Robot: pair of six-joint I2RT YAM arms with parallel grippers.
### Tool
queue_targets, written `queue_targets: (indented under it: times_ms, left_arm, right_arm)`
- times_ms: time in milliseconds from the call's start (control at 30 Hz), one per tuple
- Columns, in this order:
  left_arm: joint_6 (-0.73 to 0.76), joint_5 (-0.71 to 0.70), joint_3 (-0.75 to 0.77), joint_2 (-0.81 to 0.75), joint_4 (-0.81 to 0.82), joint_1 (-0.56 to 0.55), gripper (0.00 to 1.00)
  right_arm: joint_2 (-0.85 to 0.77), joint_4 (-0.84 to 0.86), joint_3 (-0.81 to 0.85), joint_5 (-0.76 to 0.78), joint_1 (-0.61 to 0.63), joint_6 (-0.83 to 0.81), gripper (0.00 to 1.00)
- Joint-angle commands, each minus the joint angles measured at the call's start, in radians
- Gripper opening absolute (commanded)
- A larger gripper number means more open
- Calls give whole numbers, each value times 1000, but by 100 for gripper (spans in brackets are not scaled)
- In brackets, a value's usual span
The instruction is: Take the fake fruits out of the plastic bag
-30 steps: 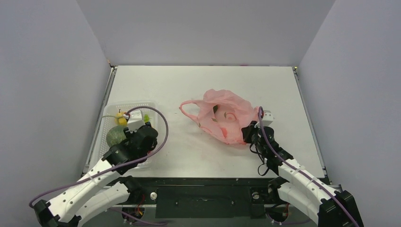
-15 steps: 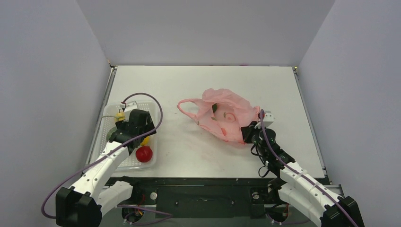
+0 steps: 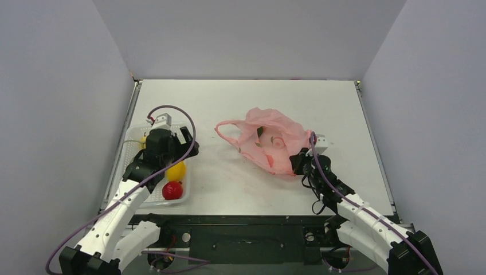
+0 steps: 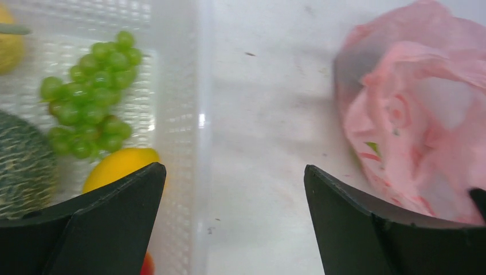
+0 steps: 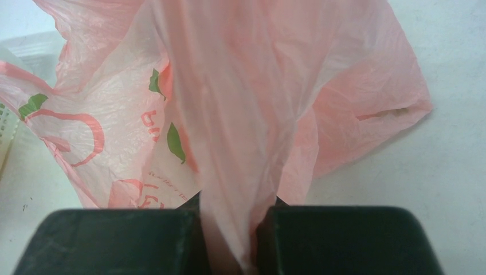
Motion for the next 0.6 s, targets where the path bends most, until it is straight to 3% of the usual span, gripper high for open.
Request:
queue_targets:
  times_ms: [0,67,167,233,333,567]
  left_arm:
    - [-108,273,-23,-4,226,-45,87]
    - [-132,261,-34,16,284,-131,86]
    - [-132,99,-12,68,346,-335,86]
    - [-120,66,19,132,407,-420,86]
    - [-80,30,88,261,438,-516,84]
    - [-74,34,222,478,549,-616,76]
  right_arm:
    - [34,45,31,-22,17,-10,0]
    - [38,55,31,-27,19,-8,0]
    - [44,63,38,-61,28,-4,0]
    - [41,66,45,-80,41,-4,0]
    - [32,80,50,-84,64,-6,0]
    - [57,122,39,-151,99,77,0]
